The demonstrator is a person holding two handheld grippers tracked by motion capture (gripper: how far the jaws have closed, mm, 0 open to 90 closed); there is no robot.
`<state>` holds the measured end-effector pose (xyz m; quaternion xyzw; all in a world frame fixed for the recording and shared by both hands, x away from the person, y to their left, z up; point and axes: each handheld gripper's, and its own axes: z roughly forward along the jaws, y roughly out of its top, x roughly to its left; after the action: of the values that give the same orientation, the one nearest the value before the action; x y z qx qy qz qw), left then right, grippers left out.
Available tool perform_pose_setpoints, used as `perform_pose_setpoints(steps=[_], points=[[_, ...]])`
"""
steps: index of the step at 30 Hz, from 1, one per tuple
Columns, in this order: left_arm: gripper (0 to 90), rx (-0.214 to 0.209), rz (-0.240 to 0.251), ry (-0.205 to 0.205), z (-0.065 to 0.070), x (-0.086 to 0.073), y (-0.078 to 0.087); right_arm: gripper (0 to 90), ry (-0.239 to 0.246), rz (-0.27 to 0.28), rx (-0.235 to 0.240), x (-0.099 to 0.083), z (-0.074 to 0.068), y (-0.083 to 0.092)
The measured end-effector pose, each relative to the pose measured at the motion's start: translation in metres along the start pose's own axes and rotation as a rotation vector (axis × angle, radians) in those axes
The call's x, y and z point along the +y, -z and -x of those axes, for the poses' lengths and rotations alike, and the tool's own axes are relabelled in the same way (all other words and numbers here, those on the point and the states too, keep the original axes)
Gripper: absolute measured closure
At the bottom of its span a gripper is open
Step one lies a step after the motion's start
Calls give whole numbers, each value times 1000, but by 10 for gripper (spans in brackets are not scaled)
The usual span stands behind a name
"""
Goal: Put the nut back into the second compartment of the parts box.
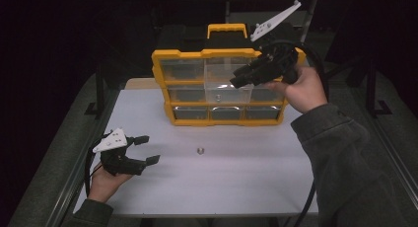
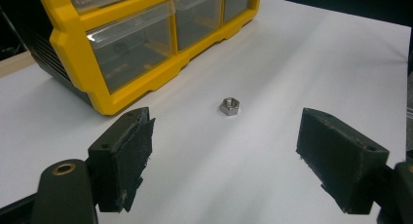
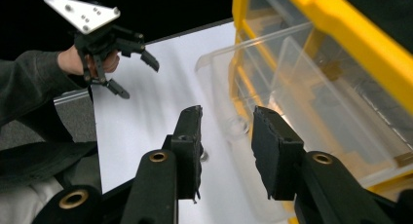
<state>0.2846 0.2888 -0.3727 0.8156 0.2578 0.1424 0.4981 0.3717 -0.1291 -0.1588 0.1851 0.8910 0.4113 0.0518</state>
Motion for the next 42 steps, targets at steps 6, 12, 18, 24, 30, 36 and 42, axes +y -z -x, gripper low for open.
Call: perform_pose_setpoints(steps=[6,12,18,24,30,36,42], points=[[205,0,-2,1,1,0,0,607,3,6,-3,-21,-18,-6],[204,-1,-7,-2,1,1,0,589,1,1,-4,-45,-31,-20],[204,-2,-12,-1,1,1,0,573,-6,0,-2,-64,-41,-33],[204,-3,-6,5,1,1,0,552,-24,-20,8,-82,-47,-50],[204,-1,-3,5,1,0,0,533,-33,-39,13,-96,-52,-66],[204,0,3,6,1,0,0,512,-53,-42,21,-113,-56,-82],[203,-1,5,6,1,0,0,505,-70,-59,26,-127,-57,-98]])
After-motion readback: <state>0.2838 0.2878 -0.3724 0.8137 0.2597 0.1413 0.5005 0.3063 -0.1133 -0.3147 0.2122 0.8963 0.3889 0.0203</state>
